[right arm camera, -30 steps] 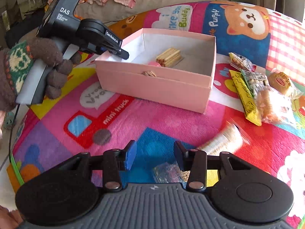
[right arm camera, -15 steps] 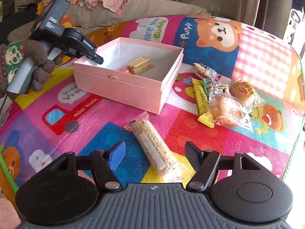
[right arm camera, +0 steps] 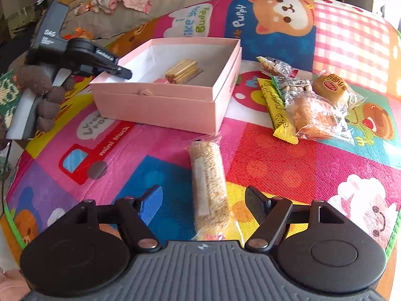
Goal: Organize objects
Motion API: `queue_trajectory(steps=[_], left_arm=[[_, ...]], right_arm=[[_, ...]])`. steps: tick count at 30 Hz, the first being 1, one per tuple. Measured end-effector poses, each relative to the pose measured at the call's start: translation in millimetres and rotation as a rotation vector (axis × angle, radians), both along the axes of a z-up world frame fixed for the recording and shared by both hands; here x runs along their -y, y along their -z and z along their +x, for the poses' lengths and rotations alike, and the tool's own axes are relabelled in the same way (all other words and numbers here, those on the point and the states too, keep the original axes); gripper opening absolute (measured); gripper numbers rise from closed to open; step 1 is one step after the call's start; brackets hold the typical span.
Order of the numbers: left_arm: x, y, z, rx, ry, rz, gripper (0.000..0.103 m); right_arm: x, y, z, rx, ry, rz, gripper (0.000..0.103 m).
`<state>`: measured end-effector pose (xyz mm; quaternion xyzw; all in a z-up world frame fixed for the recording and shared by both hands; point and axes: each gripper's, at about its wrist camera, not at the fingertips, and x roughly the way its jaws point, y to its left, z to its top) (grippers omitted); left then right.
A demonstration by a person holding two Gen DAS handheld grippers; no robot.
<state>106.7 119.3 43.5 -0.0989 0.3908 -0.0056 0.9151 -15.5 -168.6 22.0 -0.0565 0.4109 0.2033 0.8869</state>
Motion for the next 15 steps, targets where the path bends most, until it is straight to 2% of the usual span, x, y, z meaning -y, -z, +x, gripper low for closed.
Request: queue_trajectory(steps=[2,3,5,6,8,12,15], left_arm=[[1.0,-0.1,-0.4,0.001,0.003,0.007,0.017],[1.4,0.0,-0.7,0.001,0.005,0.009,0.017],[2.0,-0.1,-0.9,0.001,0.007,0.011,0.017],[1.9,-0.1,-1.9,0.001,0.007,0.012,0.017],[2.5,0.0,-2.0,0.001,0.006,0.014,0.017],[2.2,-0.1,-2.6,0.002,0.010,0.012,0.017],[1.7,0.1,-3.2,0.004,0.012,0.012,0.017]], right_arm=[[-2.9,4.9,6.5,-0.005,0.007,-0.015,0.070],[-4.9,7.2,8.5,-0.012,0.003,-0.020,0.062],[-10.3,7.9,8.0,-0.002,-0.010,-0.040,0.052],[-12.7,6.5,6.9,-0.003,-0.024,-0.039,0.040],[-15.6,1.6,2.9,-0.017,-0.050,-0.012,0.028],[-25.5,-11.7,-11.0,-0.069,-0.135,0.031,0.028],[-32.3,-36.5,-17.6,-0.063,-0.194,0.060,0.028]])
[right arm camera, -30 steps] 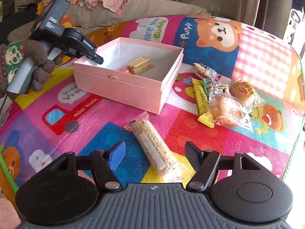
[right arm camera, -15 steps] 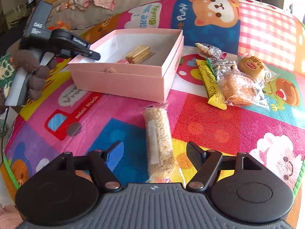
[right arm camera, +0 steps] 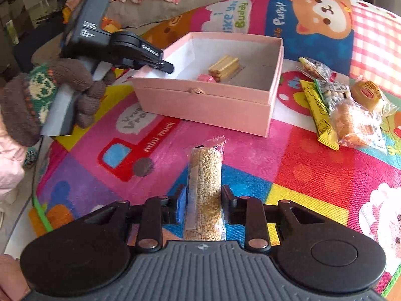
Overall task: Organize objects
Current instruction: 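Carry the rice-puff bar into the box with the right gripper and release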
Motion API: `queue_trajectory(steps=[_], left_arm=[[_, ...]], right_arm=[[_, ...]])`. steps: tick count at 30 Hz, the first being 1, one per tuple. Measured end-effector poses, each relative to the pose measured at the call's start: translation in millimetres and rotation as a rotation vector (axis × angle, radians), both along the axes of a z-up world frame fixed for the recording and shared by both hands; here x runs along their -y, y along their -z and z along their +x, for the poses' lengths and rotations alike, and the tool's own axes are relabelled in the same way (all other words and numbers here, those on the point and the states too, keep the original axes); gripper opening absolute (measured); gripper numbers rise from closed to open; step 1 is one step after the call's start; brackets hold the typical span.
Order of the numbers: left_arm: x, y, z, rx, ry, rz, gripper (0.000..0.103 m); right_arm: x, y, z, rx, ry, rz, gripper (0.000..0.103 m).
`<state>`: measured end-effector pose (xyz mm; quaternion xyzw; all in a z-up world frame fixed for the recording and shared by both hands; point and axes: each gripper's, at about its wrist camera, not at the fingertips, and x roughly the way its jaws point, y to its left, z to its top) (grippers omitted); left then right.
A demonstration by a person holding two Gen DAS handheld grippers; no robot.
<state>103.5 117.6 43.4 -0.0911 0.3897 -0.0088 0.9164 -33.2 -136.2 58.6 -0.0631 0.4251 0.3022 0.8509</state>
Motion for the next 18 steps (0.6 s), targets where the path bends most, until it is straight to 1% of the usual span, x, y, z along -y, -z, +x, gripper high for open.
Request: queue_trajectory(steps=[3,6,8,9,11,13,16,18], left_arm=[[-0.2,0.3,-0.8,0.002,0.000,0.001,0.017],[-1.4,1.0,-1.7,0.006,0.001,-0.006,0.017],[-2.9,1.3,-2.0,0.007,-0.001,-0.015,0.017],[-3.1,1.6,-2.2,0.008,-0.002,-0.019,0.018],[-3.8,1.7,-2.7,0.010,-0.001,-0.023,0.018],[-5.3,2.0,-3.1,0.012,-0.001,-0.032,0.018],[-6.0,2.3,-4.0,0.013,0.001,-0.040,0.018],[-6.2,2.2,-4.5,0.013,0.006,-0.042,0.019]], right_arm=[[-3.5,-41.8,9.1,0.058,-0.009,0.062,0.028],[-4.1,-79.7,41.4,0.073,0.034,0.175,0.028],[-9.7,-92.6,68.7,0.057,0.060,0.240,0.028],[-15.2,-95.1,81.9,0.051,0.074,0.254,0.028],[-31.2,-91.2,110.8,0.013,0.108,0.267,0.028],[-47.5,-78.4,137.1,-0.049,0.138,0.272,0.028],[-73.7,-47.8,172.0,-0.129,0.209,0.246,0.028],[-87.7,-29.5,188.0,-0.159,0.240,0.236,0.028]])
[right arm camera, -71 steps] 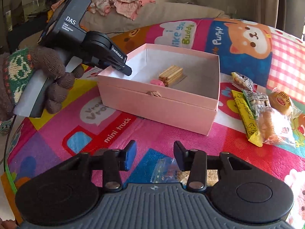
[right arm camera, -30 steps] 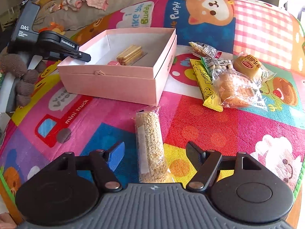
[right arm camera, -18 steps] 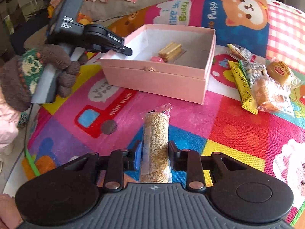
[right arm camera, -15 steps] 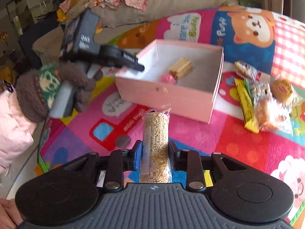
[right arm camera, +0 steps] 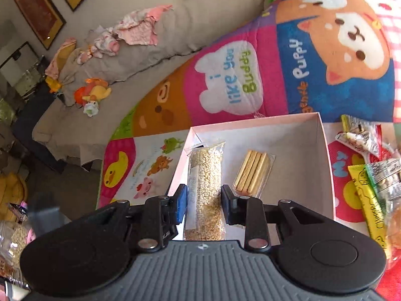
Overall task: Organize objects
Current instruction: 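Carry the rice-puff bar into the box with the right gripper and release, then move the right gripper to the wrapped bread bun and grasp it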
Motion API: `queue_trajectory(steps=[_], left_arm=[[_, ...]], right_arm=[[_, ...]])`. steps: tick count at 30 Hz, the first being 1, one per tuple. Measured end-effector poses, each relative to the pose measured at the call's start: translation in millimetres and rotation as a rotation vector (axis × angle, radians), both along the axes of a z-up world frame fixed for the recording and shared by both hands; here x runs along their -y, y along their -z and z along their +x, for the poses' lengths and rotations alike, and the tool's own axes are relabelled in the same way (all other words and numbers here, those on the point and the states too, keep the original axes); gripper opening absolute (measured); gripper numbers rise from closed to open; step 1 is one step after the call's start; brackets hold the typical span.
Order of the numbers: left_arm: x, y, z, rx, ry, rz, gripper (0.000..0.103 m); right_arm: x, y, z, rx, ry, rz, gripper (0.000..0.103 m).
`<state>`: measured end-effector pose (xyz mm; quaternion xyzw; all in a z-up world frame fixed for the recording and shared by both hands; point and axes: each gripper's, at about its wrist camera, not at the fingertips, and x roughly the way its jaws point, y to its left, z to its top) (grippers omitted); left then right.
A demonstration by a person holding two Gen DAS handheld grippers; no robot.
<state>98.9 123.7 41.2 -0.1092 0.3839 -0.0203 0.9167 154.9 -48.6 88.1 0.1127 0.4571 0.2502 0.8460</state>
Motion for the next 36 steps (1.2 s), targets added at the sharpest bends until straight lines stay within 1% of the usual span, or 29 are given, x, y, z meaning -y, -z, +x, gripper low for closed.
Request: queue_trajectory(steps=[5,6,8,9,11,13,15,17,19,20,21,22,25,26,29,31,33,34,36], left_arm=[[-1.9,0.4,-1.1,0.000,0.005,-0.012,0.019],[-2.1,0.5,-1.5,0.000,0.006,-0.013,0.019],[-3.0,0.8,-2.1,0.002,0.008,-0.018,0.019],[-3.3,0.8,-2.2,0.001,0.008,-0.021,0.019],[-3.9,1.0,-2.2,0.002,0.006,-0.027,0.019],[-4.2,1.2,-2.4,0.003,0.004,-0.031,0.019],[-5.0,1.6,-2.8,0.004,0.003,-0.038,0.019],[-5.6,1.8,-2.7,0.004,0.003,-0.043,0.020],[-5.6,1.6,-2.4,0.004,0.001,-0.044,0.020],[-5.4,1.6,-2.7,0.005,0.000,-0.044,0.020],[-5.2,1.7,-2.8,0.006,-0.001,-0.043,0.020],[-5.2,2.0,-2.9,0.007,-0.003,-0.044,0.020],[-5.7,2.4,-3.4,0.009,-0.010,-0.050,0.020],[-5.7,2.5,-3.6,0.008,-0.012,-0.051,0.019],[-4.0,1.5,-2.5,0.002,-0.015,-0.040,0.019],[-2.5,0.7,-2.0,-0.002,-0.014,-0.029,0.019],[-1.8,0.3,-1.5,-0.007,-0.013,-0.023,0.019],[-1.4,0.2,-1.3,-0.009,-0.014,-0.020,0.019],[-0.6,-0.3,-0.5,-0.013,-0.016,-0.014,0.018]], right_arm=[[-26.8,35.5,30.1,-0.078,0.024,-0.003,0.029],[-30.7,41.2,34.5,-0.099,0.018,0.006,0.033],[-31.9,46.8,37.3,-0.125,0.010,0.037,0.036],[-31.7,46.9,36.7,-0.126,-0.001,0.051,0.038],[-27.5,40.2,32.4,-0.097,-0.015,0.057,0.044],[-18.2,28.7,27.4,-0.049,-0.025,0.050,0.044],[0.0,12.9,17.1,0.023,-0.021,0.043,0.044],[25.2,-4.8,4.1,0.124,-0.004,0.014,0.045],[58.9,-19.9,-7.7,0.225,0.046,-0.030,0.053],[76.0,-24.5,-11.3,0.259,0.081,-0.051,0.057],[93.8,-27.6,-13.4,0.280,0.120,-0.074,0.057],[112.3,-28.9,-13.0,0.283,0.157,-0.096,0.057],[157.3,-22.7,-8.9,0.249,0.256,-0.143,0.058],[170.9,-17.1,-7.4,0.238,0.284,-0.166,0.060],[198.1,0.0,-1.9,0.216,0.352,-0.224,0.062],[209.5,10.4,3.9,0.195,0.385,-0.231,0.062],[219.9,21.8,15.3,0.165,0.417,-0.216,0.063],[224.6,26.6,23.5,0.147,0.438,-0.203,0.065],[235.4,34.7,40.0,0.115,0.501,-0.174,0.082]])
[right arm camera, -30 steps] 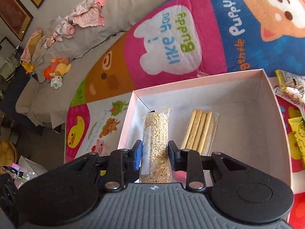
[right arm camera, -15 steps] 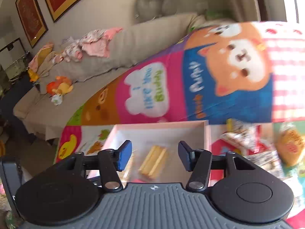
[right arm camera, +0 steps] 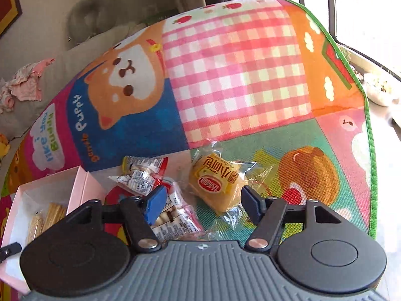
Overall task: Organize objects
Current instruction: 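Move the right gripper to the wrapped bread bun and grasp it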
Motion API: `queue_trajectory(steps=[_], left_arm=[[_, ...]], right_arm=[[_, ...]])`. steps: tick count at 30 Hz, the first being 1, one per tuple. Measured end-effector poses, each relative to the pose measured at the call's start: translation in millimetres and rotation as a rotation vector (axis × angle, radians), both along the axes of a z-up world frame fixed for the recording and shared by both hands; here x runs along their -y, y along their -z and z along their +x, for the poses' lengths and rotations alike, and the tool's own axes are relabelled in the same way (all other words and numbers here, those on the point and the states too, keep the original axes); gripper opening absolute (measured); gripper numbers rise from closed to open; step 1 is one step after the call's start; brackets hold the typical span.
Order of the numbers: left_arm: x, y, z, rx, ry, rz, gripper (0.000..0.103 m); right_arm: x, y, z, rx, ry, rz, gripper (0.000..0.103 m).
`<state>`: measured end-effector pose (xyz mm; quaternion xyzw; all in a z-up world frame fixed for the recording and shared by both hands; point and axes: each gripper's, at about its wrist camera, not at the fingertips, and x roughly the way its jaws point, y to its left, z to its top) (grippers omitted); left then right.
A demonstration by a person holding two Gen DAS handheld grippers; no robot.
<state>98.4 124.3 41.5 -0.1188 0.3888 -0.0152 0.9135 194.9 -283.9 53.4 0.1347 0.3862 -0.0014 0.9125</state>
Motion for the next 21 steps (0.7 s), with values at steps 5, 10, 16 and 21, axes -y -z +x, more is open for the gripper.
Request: queue_trajectory(steps=[5,10,16,21], left_arm=[[1.7,-0.5,1.0,-0.014,-0.002,0.010,0.018],[3.2,0.4,-0.1,-0.015,-0.005,0.015,0.018],[2.7,2.4,-1.4,-0.007,-0.014,0.002,0.018],[2.3,1.3,-1.3,-0.009,-0.018,-0.001,0.018]], right_arm=[[6.3,18.5,50.8,-0.043,0.080,-0.007,0.088],[-7.6,18.2,48.5,-0.046,-0.021,-0.121,0.073],[8.0,24.5,-6.5,-0.134,-0.111,-0.036,0.029],[13.1,30.3,-62.4,-0.152,-0.154,0.025,0.028]])
